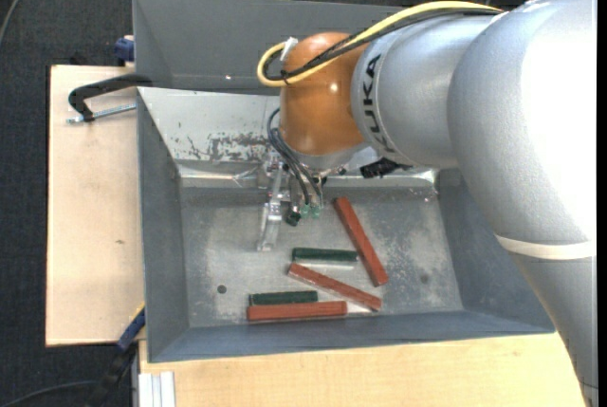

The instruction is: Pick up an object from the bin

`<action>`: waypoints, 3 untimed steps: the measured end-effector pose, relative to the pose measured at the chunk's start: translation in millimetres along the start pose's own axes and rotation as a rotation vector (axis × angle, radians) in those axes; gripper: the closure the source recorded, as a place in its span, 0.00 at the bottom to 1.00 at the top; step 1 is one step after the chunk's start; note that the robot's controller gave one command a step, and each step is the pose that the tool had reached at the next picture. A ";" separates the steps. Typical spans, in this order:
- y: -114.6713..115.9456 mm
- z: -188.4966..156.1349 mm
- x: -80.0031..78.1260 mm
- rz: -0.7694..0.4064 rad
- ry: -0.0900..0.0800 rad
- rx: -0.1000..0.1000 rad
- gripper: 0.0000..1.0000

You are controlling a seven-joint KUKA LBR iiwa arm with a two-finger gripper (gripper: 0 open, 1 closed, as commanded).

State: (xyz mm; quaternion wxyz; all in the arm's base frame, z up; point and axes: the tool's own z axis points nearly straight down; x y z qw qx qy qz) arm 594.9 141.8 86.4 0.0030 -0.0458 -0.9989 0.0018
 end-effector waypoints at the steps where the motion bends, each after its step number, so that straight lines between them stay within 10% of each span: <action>1: -104.6 -5.7 20.0 -0.458 -0.007 0.000 0.00; 2: -96.8 17.4 79.2 -0.418 -0.004 -0.004 0.00; 3: -96.7 13.7 75.2 -0.415 -0.013 -0.005 1.00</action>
Offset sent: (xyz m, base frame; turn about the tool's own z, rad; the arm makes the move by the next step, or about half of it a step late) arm -0.0303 -0.0999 0.0053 -0.4615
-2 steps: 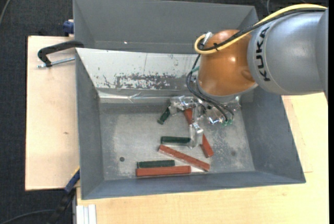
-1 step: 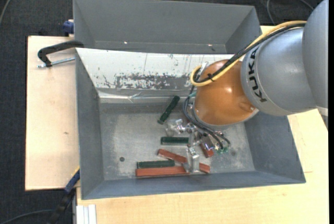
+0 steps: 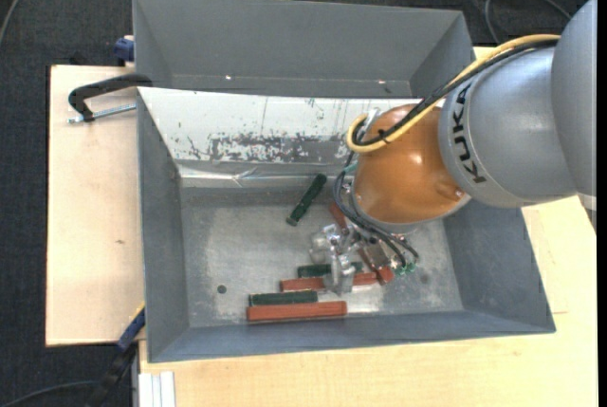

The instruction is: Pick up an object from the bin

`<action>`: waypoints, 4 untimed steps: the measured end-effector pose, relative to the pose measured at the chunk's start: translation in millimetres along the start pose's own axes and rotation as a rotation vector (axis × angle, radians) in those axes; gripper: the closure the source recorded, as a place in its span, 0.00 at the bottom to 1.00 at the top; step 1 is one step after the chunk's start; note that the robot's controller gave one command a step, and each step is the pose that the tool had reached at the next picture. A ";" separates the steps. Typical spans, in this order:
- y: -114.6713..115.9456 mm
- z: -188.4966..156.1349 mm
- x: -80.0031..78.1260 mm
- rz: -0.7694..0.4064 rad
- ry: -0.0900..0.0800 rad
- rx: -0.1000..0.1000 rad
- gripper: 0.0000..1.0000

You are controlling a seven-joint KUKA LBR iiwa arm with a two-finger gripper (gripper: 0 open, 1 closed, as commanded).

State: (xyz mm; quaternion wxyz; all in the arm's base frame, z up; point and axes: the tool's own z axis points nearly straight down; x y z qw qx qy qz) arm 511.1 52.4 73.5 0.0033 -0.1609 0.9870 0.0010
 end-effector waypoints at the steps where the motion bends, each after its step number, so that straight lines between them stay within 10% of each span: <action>1: -28.9 -27.5 20.4 -0.170 0.001 0.002 1.00; 2: -27.9 -27.0 20.4 -0.171 0.002 0.000 0.00; 3: 25.1 -57.5 9.2 -0.009 -0.001 -0.001 0.00; 4: 20.6 4.5 11.5 -0.150 0.009 -0.001 0.00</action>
Offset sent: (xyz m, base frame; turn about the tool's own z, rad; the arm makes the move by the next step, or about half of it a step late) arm -0.0118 -0.0339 0.0262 -0.1724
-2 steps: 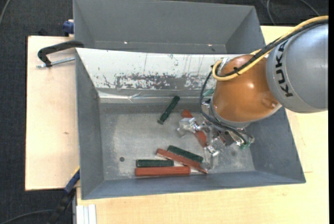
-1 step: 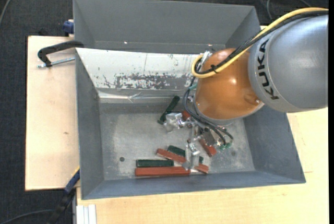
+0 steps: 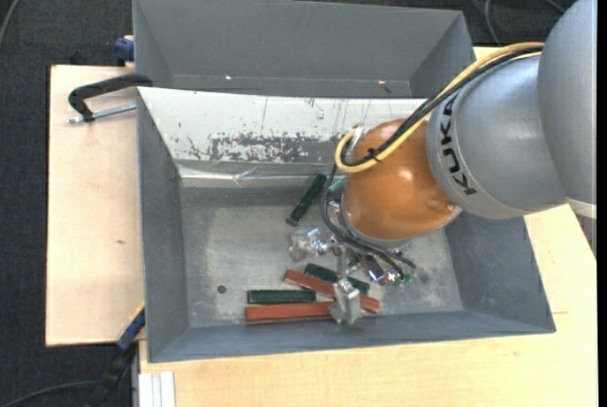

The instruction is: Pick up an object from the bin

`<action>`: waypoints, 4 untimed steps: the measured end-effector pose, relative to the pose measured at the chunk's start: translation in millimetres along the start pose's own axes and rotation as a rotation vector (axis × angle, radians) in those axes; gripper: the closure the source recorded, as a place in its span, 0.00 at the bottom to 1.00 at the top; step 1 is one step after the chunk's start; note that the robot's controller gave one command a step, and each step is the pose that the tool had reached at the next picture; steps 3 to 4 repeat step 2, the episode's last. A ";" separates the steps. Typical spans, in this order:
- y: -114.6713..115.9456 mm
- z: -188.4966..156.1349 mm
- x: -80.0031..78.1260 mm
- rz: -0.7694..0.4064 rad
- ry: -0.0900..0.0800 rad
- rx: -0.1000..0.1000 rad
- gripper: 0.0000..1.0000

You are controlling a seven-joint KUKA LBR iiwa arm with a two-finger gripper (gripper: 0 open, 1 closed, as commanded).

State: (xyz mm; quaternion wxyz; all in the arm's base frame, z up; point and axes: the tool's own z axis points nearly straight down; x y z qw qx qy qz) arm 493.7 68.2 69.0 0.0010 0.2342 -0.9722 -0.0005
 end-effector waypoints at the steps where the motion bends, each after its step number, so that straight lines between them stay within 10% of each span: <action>1: -1.5 -4.9 -2.2 0.003 -0.007 0.003 1.00; 2: -30.9 -132.3 -35.4 -0.113 -0.017 0.008 1.00; 4: -30.9 -132.3 -35.4 -0.113 -0.017 0.008 1.00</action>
Offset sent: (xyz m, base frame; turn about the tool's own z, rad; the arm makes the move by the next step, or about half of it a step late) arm 0.0000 0.0000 0.0000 0.0000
